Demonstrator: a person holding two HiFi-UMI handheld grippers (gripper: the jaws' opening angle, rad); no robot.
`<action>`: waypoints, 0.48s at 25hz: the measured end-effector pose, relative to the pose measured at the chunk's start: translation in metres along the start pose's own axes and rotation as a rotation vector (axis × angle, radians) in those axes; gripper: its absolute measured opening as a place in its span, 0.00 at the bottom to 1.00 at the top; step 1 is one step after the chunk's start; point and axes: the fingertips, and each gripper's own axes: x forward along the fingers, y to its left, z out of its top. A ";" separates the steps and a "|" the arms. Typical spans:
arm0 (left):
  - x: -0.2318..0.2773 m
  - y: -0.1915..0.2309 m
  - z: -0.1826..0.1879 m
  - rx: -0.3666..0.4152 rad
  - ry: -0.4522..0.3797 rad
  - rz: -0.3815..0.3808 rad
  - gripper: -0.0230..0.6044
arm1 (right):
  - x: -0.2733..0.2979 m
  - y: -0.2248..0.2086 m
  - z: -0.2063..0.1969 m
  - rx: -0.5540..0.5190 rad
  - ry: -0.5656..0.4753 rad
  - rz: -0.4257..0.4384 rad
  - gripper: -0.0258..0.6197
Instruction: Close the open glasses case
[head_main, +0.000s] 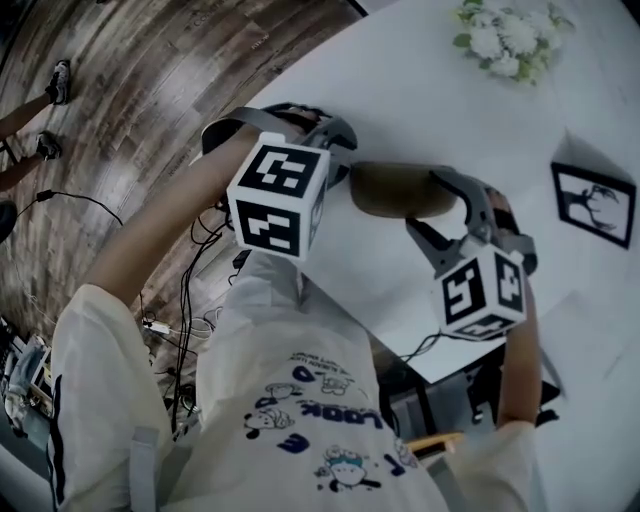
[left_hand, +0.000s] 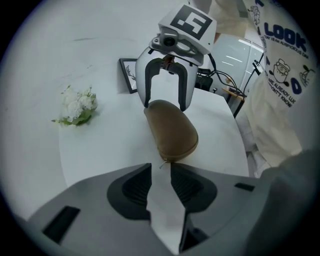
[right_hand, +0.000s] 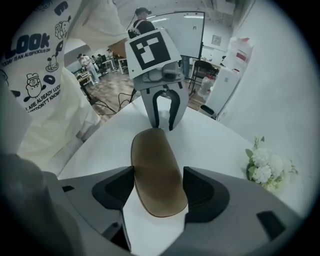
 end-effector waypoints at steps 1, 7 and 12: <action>0.001 0.000 0.001 0.029 0.004 -0.010 0.22 | 0.002 0.001 -0.001 -0.012 0.006 0.004 0.48; 0.004 -0.001 0.004 0.138 0.008 -0.066 0.22 | 0.011 0.004 -0.004 -0.075 0.036 0.042 0.49; 0.006 -0.001 0.004 0.206 0.004 -0.108 0.22 | 0.015 0.003 -0.004 -0.106 0.042 0.067 0.49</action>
